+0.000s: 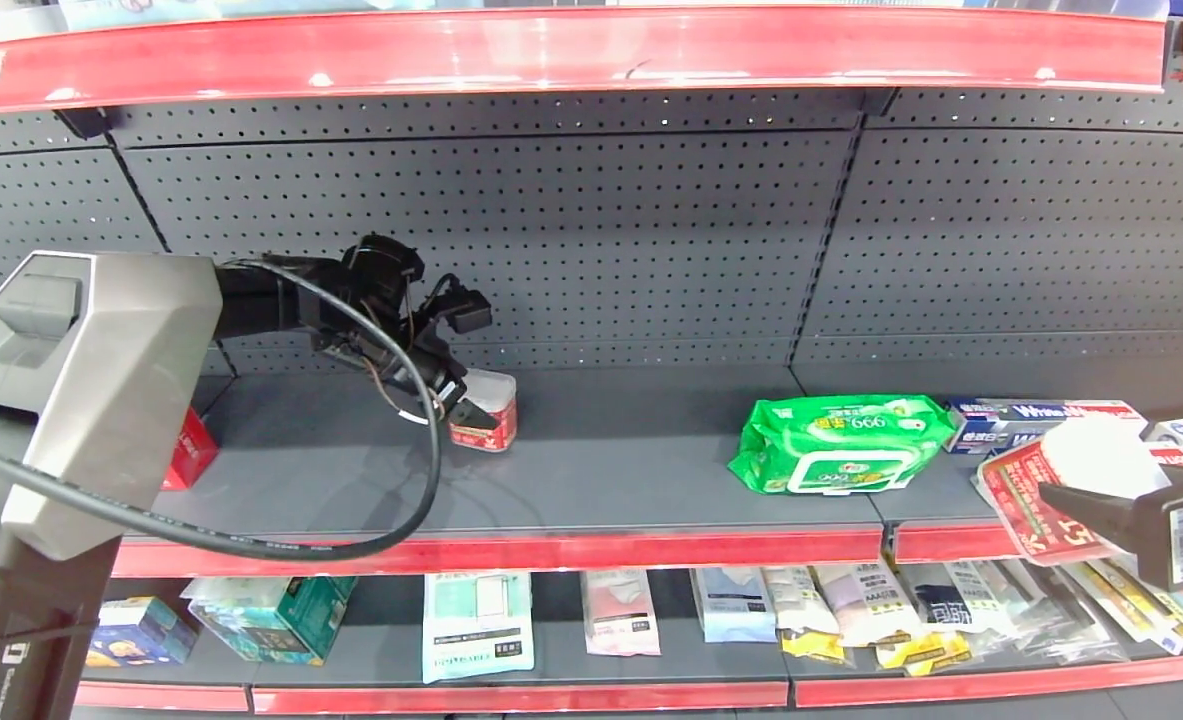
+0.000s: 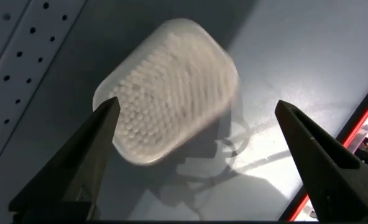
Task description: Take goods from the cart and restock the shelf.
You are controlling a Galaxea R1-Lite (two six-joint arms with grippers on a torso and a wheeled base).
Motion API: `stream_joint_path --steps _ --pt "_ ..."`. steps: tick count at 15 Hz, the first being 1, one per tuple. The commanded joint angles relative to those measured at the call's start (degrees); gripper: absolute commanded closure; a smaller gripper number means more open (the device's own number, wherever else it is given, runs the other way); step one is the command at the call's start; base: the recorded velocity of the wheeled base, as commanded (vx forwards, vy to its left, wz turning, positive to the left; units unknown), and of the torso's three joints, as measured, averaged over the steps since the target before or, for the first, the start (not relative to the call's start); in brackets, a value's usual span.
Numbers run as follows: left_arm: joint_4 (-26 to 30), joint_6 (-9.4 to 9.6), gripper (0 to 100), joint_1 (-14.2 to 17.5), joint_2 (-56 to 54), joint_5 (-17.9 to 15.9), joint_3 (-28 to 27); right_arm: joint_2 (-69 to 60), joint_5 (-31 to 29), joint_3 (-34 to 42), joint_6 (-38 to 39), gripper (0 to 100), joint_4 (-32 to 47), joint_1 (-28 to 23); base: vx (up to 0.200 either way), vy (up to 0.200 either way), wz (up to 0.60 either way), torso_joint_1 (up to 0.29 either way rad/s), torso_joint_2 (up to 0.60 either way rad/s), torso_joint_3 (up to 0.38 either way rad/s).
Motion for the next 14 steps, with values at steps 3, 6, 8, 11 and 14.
stream_joint_path --steps 3,6,8,11,14 --pt "-0.1 -0.53 0 -0.3 -2.3 0.0 0.0 -0.1 -0.1 0.0 0.0 100 0.0 0.1 0.0 0.0 0.0 0.0 0.0 0.0" --pt "-0.5 -1.14 0 -0.4 -3.9 0.0 0.0 -0.2 -0.1 0.0 0.0 100 0.0 0.1 0.0 0.0 0.0 0.0 0.0 0.0" --pt "-2.5 -1.14 0 0.2 -3.5 0.0 0.0 -0.3 -0.1 0.1 0.0 100 0.0 0.1 0.0 0.0 0.0 0.0 0.0 0.0" --pt "-2.7 -0.88 0 0.5 -3.4 -0.3 0.0 -0.2 -0.1 0.2 -0.1 100 0.0 0.2 0.0 0.0 0.0 0.0 0.0 0.0" --pt "-2.8 0.27 0 1.0 -2.2 -0.4 0.0 -0.3 -0.1 0.2 -0.1 100 0.0 0.2 0.0 0.0 0.0 0.0 0.0 0.0"
